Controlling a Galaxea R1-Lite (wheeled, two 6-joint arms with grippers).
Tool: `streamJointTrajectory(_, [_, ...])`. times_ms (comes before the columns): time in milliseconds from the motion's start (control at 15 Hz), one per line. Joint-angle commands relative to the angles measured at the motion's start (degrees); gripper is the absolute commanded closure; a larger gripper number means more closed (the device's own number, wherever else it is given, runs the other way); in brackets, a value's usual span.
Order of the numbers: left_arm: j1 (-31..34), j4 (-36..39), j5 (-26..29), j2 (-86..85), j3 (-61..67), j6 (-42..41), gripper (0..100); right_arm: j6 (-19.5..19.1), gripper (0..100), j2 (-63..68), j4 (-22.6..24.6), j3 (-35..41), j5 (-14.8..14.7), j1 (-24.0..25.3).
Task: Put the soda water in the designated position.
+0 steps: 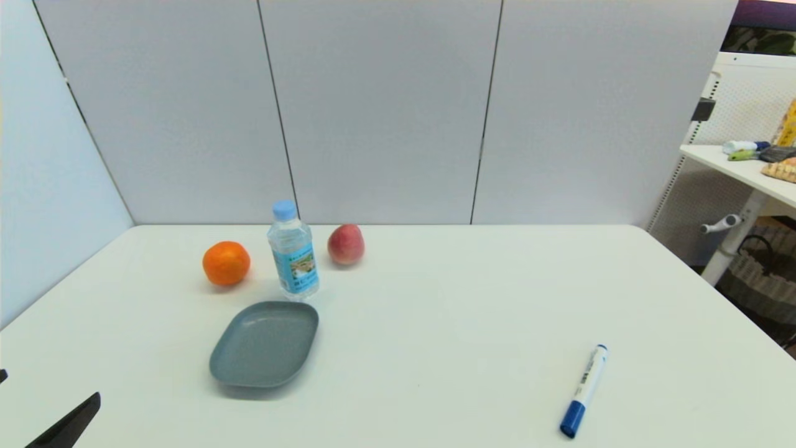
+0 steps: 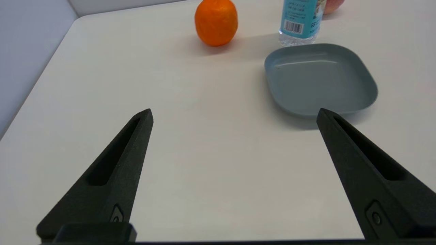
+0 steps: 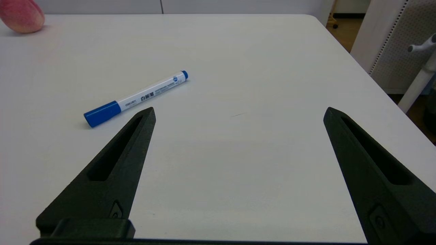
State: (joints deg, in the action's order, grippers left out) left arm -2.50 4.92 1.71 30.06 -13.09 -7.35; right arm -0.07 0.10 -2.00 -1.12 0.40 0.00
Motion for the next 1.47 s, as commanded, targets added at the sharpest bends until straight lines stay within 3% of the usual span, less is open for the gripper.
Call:
streamJointTrajectory(67, [3.4, 0.1, 3.3, -13.3, 8.3, -0.5, 0, 0.0, 0, 0.1, 0.0, 0.0, 0.0, 0.0])
streamJointTrajectory(467, [2.3, -5.5, 1.9, -28.9, 13.0, -0.9, 0, 0.0, 0, 0.1, 0.0, 0.1, 0.0, 0.0])
streamJointTrajectory(1067, [2.2, -5.2, 2.1, -30.0, 13.1, -2.3, 0, 0.0, 0, 0.1, 0.0, 0.0, 0.0, 0.0])
streamJointTrajectory(1467, [2.2, -5.1, -0.1, -30.1, 13.1, 4.7, 0, 0.0, 0, 0.1, 0.0, 0.0, 0.0, 0.0])
